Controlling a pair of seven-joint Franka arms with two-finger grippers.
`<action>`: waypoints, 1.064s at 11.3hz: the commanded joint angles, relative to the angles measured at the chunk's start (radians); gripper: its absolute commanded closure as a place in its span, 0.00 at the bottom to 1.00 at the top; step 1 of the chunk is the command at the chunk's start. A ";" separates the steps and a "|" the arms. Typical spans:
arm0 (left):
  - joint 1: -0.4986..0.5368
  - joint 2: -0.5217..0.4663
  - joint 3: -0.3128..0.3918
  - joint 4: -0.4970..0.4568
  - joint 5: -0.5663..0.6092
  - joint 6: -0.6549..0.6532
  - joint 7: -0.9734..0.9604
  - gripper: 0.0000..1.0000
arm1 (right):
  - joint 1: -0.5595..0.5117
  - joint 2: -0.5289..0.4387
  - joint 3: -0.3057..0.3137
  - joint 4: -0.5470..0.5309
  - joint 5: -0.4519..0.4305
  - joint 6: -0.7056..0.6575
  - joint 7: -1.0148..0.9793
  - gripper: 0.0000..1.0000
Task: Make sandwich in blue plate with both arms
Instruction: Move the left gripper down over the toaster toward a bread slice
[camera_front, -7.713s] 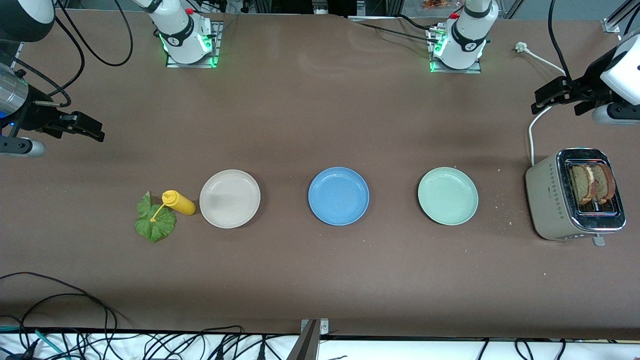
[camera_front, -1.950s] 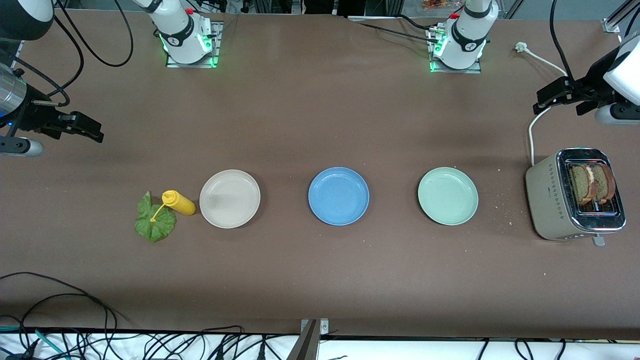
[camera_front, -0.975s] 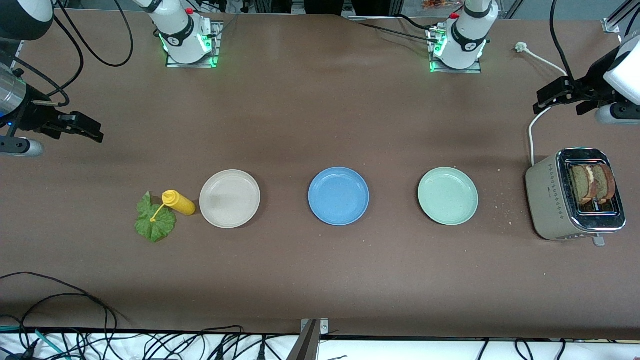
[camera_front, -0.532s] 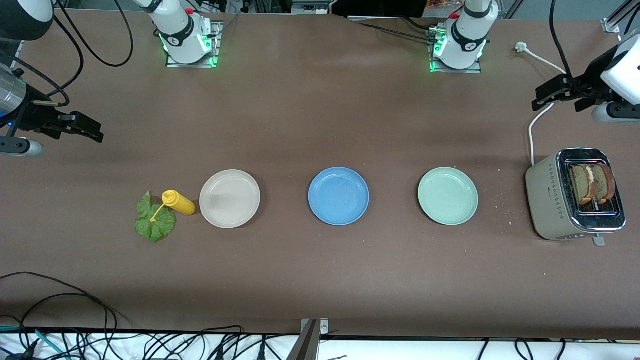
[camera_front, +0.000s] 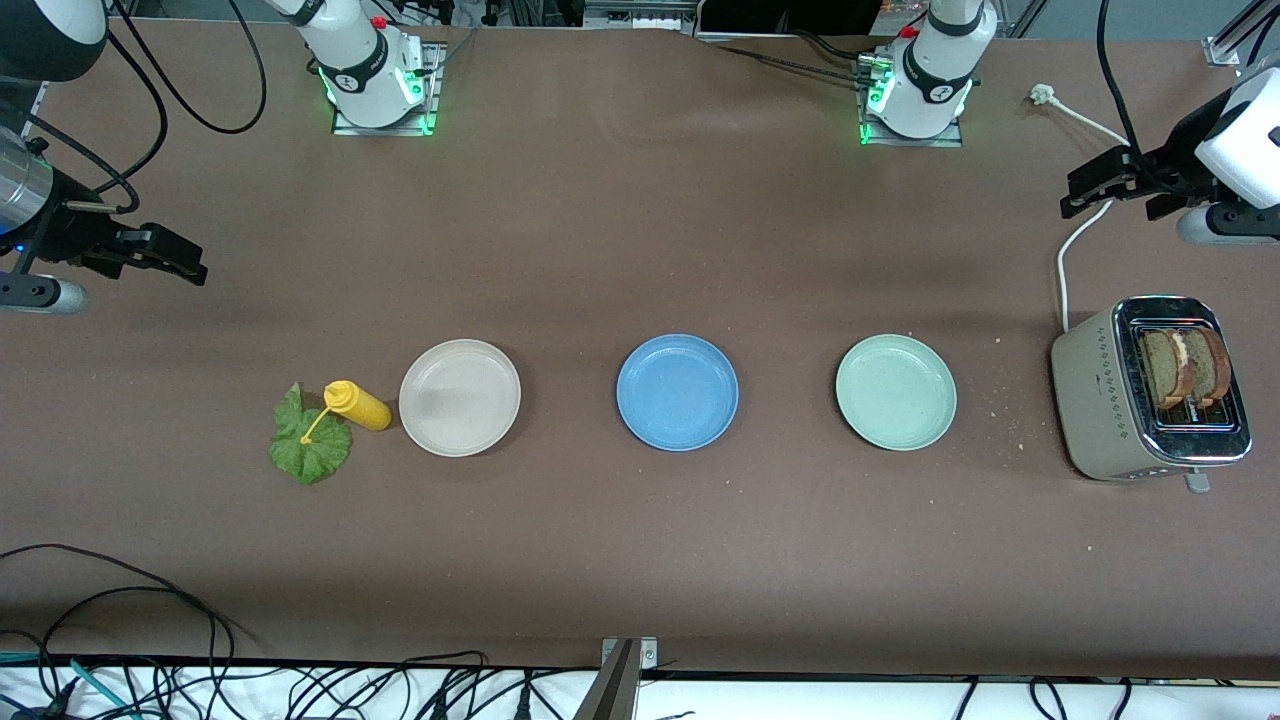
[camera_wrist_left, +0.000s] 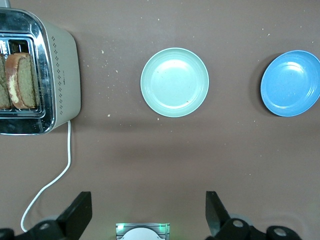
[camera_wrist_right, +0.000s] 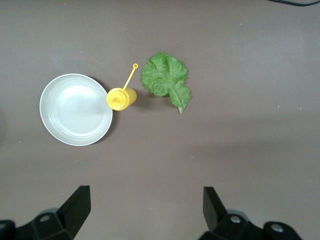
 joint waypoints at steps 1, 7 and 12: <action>0.005 -0.012 -0.008 -0.001 0.027 -0.016 -0.008 0.00 | -0.005 0.001 -0.001 0.009 0.012 -0.011 -0.019 0.00; 0.007 -0.002 0.001 -0.001 0.027 -0.022 -0.006 0.00 | -0.005 0.003 -0.001 0.009 0.012 -0.011 -0.019 0.00; 0.083 0.077 0.004 0.010 0.090 0.047 0.017 0.00 | -0.005 0.001 -0.001 0.009 0.012 -0.011 -0.019 0.00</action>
